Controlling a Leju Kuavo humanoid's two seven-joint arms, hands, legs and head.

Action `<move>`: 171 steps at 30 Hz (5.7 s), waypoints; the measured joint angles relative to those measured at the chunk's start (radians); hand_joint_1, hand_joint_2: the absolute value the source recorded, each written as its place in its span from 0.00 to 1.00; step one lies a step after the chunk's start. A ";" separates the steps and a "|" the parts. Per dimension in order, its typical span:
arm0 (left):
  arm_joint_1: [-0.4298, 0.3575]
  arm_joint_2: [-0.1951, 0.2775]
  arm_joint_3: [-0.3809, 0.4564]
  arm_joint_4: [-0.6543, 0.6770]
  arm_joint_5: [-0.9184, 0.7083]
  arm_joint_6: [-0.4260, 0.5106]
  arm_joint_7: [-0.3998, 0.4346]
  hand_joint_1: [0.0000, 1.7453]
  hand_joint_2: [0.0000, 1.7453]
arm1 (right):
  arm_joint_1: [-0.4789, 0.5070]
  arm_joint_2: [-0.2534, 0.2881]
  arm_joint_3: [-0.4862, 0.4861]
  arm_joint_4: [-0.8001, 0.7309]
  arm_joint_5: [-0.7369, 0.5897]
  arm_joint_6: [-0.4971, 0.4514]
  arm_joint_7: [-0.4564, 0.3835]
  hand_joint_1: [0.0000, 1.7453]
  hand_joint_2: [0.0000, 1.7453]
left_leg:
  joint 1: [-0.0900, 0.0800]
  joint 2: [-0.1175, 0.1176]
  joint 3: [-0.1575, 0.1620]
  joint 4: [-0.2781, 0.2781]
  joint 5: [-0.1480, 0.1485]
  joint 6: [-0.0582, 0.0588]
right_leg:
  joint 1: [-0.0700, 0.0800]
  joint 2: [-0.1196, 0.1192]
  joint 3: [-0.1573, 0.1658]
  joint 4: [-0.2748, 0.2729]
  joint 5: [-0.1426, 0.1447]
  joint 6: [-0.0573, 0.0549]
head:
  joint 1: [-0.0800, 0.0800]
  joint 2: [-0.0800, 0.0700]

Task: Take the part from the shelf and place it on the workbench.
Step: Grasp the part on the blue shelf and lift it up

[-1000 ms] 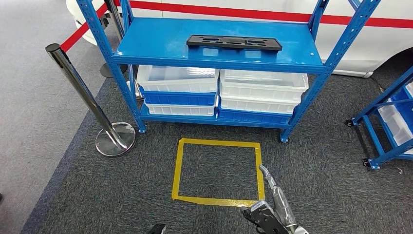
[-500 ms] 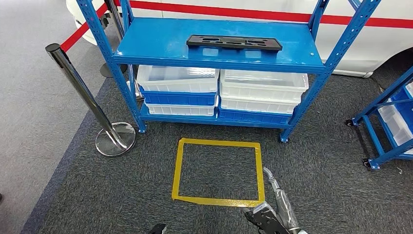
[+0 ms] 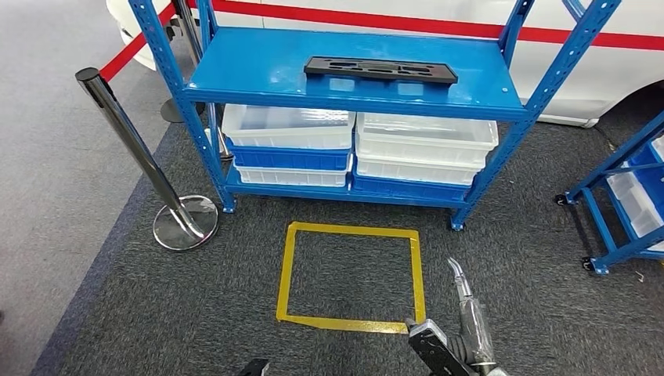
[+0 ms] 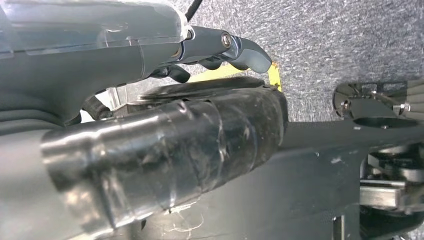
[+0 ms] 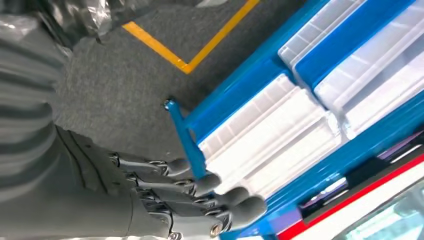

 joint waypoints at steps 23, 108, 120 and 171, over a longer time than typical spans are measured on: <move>0.001 0.001 -0.001 0.001 -0.013 -0.014 0.000 0.00 0.00 | -0.016 -0.005 0.027 -0.019 0.006 0.010 0.017 0.00 0.00 | 0.004 -0.005 -0.065 0.089 -0.001 -0.045 | -0.006 0.009 0.113 -0.164 0.060 -0.027 | -0.013 0.000; -0.007 -0.021 -0.002 0.011 -0.078 0.104 0.006 0.00 0.00 | -0.302 -0.023 0.207 0.123 -0.076 0.058 0.143 0.00 0.00 | 0.000 -0.007 0.049 0.021 -0.069 -0.013 | 0.017 0.012 -0.007 -0.182 0.191 -0.023 | -0.023 0.000; 0.012 0.010 -0.011 0.011 -0.118 0.409 0.001 0.00 0.00 | -0.112 -0.098 0.152 -0.009 -0.083 0.010 0.143 0.00 0.00 | 0.003 -0.006 0.054 0.009 -0.074 -0.033 | 0.019 0.013 -0.004 -0.179 0.185 -0.035 | -0.022 0.000; 0.007 0.002 0.465 -0.024 -0.554 0.134 -0.013 0.00 0.00 | -0.332 -0.106 0.173 0.089 0.049 0.067 0.222 0.00 1.00 | 0.003 -0.001 0.056 0.015 -0.076 -0.038 | 0.019 0.016 0.002 -0.177 0.187 -0.034 | -0.022 0.000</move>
